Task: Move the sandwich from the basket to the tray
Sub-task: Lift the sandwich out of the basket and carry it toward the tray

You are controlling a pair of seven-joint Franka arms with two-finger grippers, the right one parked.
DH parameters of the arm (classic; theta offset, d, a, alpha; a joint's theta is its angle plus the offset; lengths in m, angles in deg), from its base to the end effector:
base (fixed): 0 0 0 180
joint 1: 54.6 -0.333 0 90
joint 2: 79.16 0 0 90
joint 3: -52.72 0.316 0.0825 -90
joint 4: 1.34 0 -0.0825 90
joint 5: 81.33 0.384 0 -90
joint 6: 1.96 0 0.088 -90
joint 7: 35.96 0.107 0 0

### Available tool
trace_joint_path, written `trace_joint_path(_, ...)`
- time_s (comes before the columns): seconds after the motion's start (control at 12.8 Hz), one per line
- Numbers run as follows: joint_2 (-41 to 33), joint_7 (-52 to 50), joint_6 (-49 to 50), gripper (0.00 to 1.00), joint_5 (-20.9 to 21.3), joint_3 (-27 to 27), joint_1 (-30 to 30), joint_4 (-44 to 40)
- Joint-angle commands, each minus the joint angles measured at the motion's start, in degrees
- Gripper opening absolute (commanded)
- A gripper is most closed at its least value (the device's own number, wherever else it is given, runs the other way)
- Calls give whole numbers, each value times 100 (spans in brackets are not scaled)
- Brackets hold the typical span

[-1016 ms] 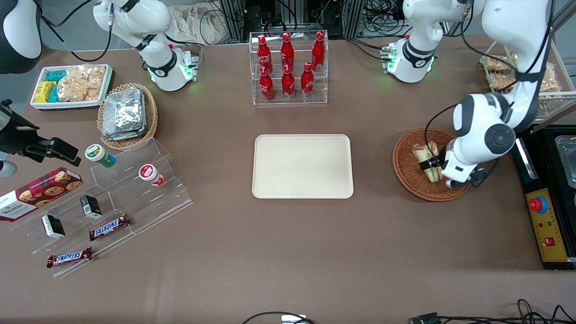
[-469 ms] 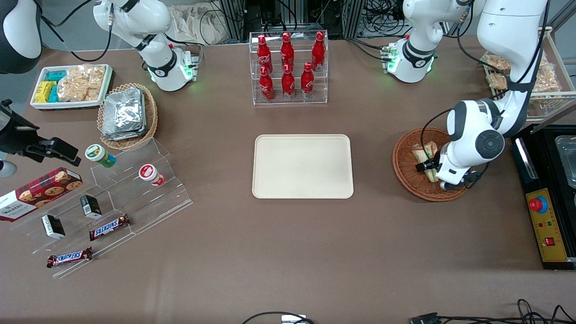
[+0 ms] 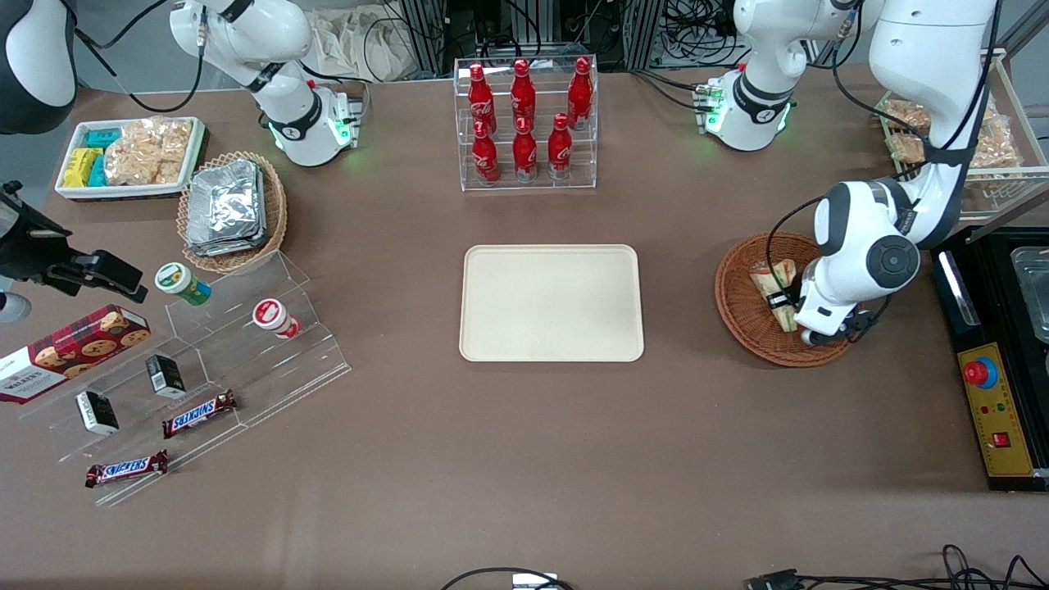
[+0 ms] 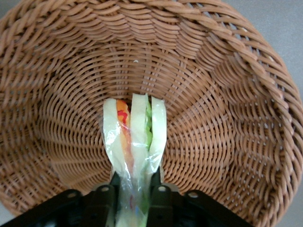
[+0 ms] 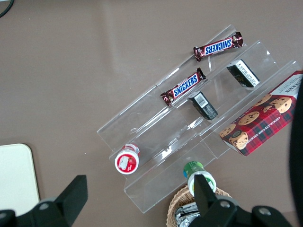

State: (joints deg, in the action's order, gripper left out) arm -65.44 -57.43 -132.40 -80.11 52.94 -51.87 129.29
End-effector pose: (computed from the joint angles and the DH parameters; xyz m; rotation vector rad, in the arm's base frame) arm 0.5052 -0.0216 0.2315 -3.0173 -0.4794 0.3597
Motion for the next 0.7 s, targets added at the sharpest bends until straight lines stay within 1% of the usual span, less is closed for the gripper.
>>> trace_joint_path(0.0, -868, -86, 937, 17, -7, 5, 70, -10)
trace_joint_path(0.08, -1194, -43, 1394, 17, -7, 5, 70, -141)
trace_joint_path(0.16, -1449, 1, 2060, 17, -7, -4, 70, -447)
trace_joint_path(0.23, -1556, 54, 2867, 17, -7, -13, 79, -972)
trace_joint_path(0.39, -1584, 229, 4214, 17, -16, -13, 79, -2123)
trace_joint_path(0.55, -1522, 589, 5173, 17, -16, -4, 70, -3161)
trace_joint_path(0.62, -1496, 677, 5465, 17, -7, -4, 79, -3488)
